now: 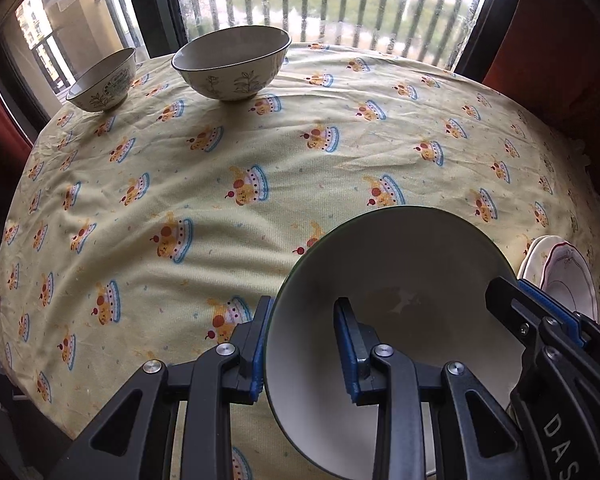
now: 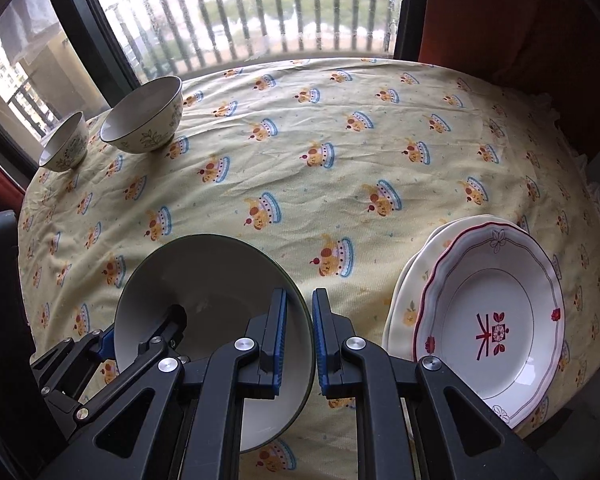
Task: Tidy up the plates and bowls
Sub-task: 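Carry the large bowl with both grippers beside the plate stack and lower it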
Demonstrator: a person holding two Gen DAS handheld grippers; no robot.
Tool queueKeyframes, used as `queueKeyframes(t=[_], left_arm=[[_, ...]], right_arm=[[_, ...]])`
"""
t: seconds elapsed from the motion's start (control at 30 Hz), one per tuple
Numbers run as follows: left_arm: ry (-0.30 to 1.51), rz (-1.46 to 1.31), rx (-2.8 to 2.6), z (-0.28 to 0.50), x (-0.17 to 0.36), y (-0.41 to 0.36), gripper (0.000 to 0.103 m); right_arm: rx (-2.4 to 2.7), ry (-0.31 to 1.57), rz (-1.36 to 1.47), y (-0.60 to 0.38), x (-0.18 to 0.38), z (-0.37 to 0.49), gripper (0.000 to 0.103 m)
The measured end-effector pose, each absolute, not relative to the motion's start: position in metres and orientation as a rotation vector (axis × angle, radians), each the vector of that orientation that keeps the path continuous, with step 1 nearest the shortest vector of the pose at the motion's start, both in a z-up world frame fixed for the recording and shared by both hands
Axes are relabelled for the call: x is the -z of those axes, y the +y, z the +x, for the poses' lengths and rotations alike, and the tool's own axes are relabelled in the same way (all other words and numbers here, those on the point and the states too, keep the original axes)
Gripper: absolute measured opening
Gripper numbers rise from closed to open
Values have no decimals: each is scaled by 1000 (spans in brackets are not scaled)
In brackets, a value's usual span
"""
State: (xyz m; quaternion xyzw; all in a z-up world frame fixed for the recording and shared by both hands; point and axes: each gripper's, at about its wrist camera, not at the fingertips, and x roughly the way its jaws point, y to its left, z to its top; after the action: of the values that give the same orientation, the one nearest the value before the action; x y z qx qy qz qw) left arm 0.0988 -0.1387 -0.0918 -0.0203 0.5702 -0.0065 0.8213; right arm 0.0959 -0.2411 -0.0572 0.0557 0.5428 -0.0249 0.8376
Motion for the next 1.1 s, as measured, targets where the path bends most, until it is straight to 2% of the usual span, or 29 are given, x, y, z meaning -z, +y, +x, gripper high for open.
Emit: queueKeyframes(t=[0.33,0.37,0.5,0.53,0.6,0.67,0.73,0.87,1.1], left_arm=[[1180,-33,-24,96,99,-155,29],[1178,-36,-26,96,99,-154,33],[1196,-35,-34,94,103,-155,38],[1190,-29,-33,92,102,-156,39],[1171,-10,-40,89,98,-156,52],[1156,-4,-47,85,94,-154,69],[1134,-17,-51,82,89,-151,80],[1122,-29,-58,78,84,-145,86],[1099,-45,-52,75,74,-131,88]], right_arm=[[31,1154,108,-258,69,96,16],[29,1151,112,-259,69,96,16],[21,1145,110,-259,71,94,19],[18,1144,100,-259,72,94,21],[-12,1143,100,-258,72,92,31],[-23,1132,106,-258,70,90,56],[-23,1104,104,-257,66,86,70],[-48,1087,94,-251,62,86,75],[-73,1059,77,-237,53,86,79]])
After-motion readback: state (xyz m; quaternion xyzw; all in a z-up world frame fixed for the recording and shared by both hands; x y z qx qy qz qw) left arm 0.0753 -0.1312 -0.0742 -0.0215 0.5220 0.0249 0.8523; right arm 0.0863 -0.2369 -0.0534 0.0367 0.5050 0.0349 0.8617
